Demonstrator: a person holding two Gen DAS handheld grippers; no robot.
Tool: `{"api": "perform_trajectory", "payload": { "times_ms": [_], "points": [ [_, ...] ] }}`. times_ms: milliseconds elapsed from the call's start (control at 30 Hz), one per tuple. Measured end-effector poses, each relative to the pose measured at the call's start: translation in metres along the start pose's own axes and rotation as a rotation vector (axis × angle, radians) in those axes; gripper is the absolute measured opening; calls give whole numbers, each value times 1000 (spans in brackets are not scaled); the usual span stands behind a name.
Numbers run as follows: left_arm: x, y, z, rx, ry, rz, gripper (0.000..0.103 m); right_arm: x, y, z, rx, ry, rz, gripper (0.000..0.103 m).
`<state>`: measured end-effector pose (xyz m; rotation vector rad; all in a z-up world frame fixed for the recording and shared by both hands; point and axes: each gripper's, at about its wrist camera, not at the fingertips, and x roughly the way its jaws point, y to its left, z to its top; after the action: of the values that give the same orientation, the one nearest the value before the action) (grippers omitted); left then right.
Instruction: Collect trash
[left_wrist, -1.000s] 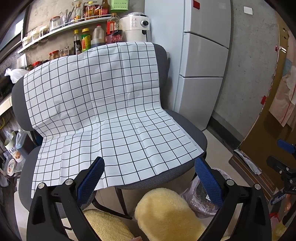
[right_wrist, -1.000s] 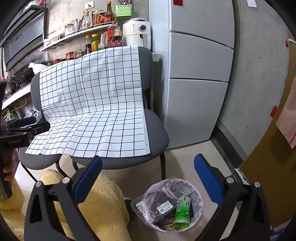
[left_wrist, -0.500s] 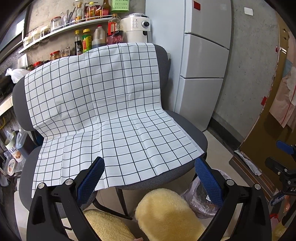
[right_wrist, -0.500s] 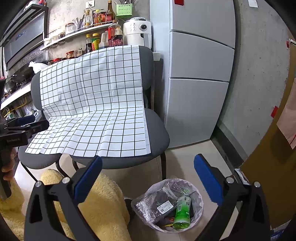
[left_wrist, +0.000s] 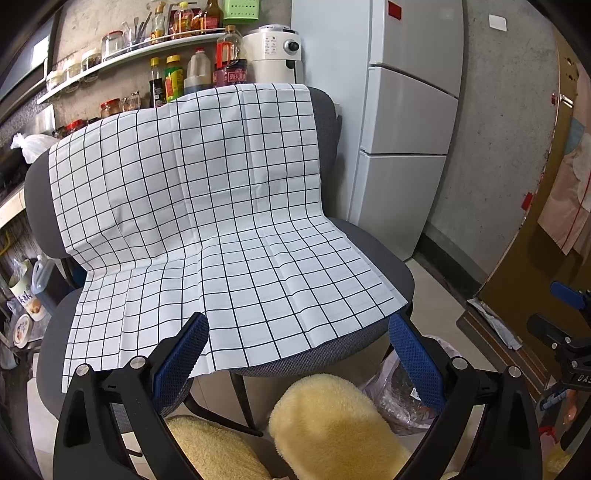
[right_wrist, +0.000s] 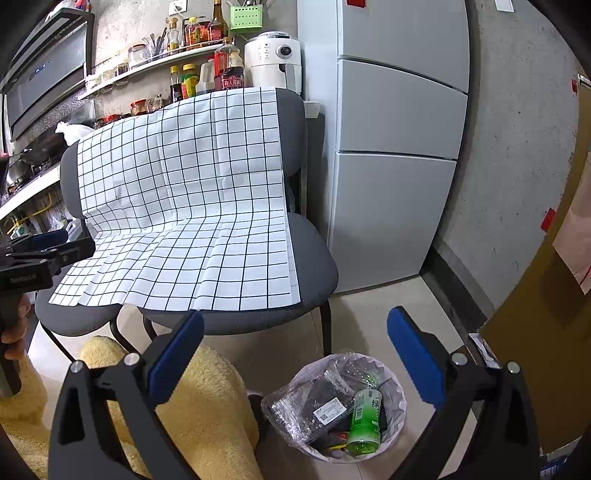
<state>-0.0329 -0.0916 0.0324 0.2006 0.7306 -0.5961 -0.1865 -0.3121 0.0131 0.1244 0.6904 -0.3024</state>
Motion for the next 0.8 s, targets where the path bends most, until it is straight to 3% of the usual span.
{"api": "perform_trajectory", "payload": {
  "times_ms": [800],
  "points": [
    [-2,-8,-5,3,-21,25,97,4,0,-5,2,6,0,97]
  ]
}}
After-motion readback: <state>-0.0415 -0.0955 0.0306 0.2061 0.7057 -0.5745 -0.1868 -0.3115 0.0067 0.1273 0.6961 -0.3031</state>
